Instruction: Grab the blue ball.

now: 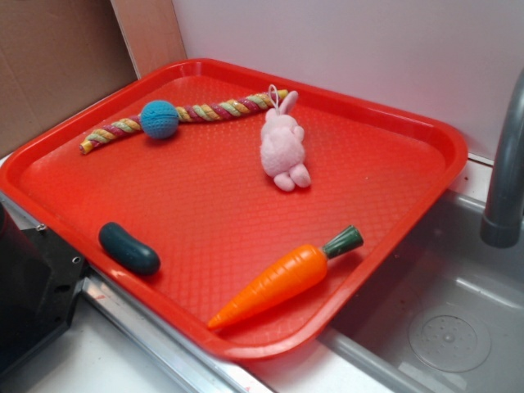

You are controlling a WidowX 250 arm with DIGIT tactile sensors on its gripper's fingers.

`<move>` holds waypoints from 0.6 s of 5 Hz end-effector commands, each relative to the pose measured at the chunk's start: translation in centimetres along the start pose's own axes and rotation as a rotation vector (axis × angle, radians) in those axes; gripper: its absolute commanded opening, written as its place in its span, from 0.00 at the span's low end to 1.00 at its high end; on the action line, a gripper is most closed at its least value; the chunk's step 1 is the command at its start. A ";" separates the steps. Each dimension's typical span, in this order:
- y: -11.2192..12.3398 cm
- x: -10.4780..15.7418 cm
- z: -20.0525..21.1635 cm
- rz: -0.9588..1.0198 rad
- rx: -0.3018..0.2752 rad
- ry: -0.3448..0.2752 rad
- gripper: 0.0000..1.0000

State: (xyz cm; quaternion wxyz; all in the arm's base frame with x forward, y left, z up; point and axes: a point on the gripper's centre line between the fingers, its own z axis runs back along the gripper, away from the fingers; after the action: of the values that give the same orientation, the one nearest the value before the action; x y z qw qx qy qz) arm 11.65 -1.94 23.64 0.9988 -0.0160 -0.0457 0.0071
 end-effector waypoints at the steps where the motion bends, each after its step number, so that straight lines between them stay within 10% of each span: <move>1: 0.0 0.0 0.0 0.000 0.000 0.000 1.00; 3: 2.6 2.4 -1.5 0.322 -0.019 -0.008 1.00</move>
State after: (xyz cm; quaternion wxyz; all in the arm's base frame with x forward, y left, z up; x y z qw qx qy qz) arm 14.01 0.53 21.80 0.9856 -0.0285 -0.0356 0.1631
